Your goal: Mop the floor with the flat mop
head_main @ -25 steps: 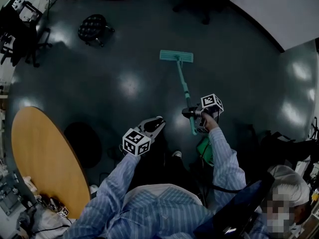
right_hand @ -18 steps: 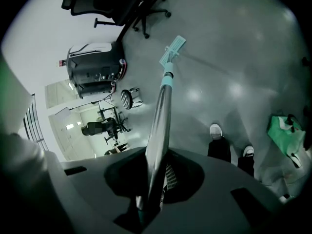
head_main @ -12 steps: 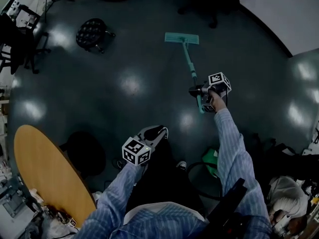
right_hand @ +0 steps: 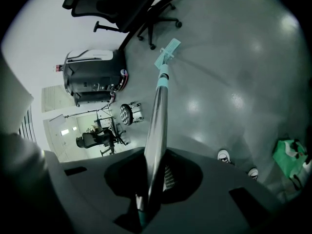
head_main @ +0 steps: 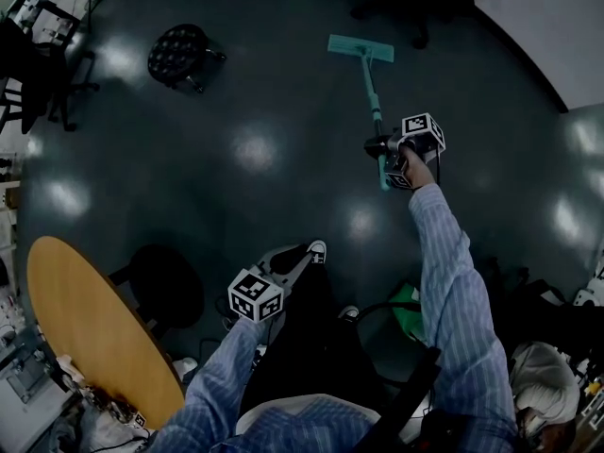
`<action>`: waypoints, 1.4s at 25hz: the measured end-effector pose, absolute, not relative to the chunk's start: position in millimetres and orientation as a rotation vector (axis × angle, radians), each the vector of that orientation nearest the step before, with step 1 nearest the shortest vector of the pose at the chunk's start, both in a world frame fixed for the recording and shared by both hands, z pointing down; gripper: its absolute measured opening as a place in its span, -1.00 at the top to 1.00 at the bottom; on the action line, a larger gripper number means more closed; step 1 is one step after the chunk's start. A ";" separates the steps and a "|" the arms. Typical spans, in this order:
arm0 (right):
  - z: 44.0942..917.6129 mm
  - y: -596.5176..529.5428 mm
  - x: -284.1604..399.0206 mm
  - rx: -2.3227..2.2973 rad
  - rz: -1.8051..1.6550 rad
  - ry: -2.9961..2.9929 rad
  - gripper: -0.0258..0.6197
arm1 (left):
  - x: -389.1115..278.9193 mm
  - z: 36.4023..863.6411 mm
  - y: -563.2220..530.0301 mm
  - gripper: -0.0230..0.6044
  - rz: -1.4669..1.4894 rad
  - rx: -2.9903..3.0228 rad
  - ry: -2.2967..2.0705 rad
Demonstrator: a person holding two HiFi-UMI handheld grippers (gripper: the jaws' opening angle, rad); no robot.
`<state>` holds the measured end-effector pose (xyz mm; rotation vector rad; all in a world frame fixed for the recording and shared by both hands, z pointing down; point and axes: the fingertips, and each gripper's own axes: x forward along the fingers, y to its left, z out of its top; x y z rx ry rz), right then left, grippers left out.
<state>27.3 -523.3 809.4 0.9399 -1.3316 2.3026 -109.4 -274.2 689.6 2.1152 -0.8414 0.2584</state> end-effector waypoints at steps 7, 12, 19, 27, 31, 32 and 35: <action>811.5 -504.0 22.3 0.885 2.289 -1.415 0.73 | -118.8 688.9 -263.5 0.71 0.249 2.106 -0.872; 798.2 -482.0 20.2 0.882 2.315 -1.411 0.73 | -119.3 679.4 -256.9 0.71 0.234 2.122 -0.889; 783.9 -404.9 36.6 0.862 2.316 -1.394 0.73 | -103.1 663.2 -229.6 0.71 0.227 2.160 -0.873; 761.6 -278.5 59.5 0.824 2.398 -1.343 0.73 | -68.4 636.5 -172.3 0.71 0.237 2.221 -0.827; 754.4 -215.0 74.8 0.837 2.428 -1.288 0.73 | -48.9 626.9 -135.2 0.71 0.236 2.250 -0.804; 752.6 -199.4 77.8 0.833 2.423 -1.281 0.73 | -44.4 624.8 -124.6 0.71 0.238 2.255 -0.799; 745.7 -149.3 84.6 0.803 2.398 -1.280 0.73 | -32.7 615.8 -90.0 0.71 0.231 2.265 -0.788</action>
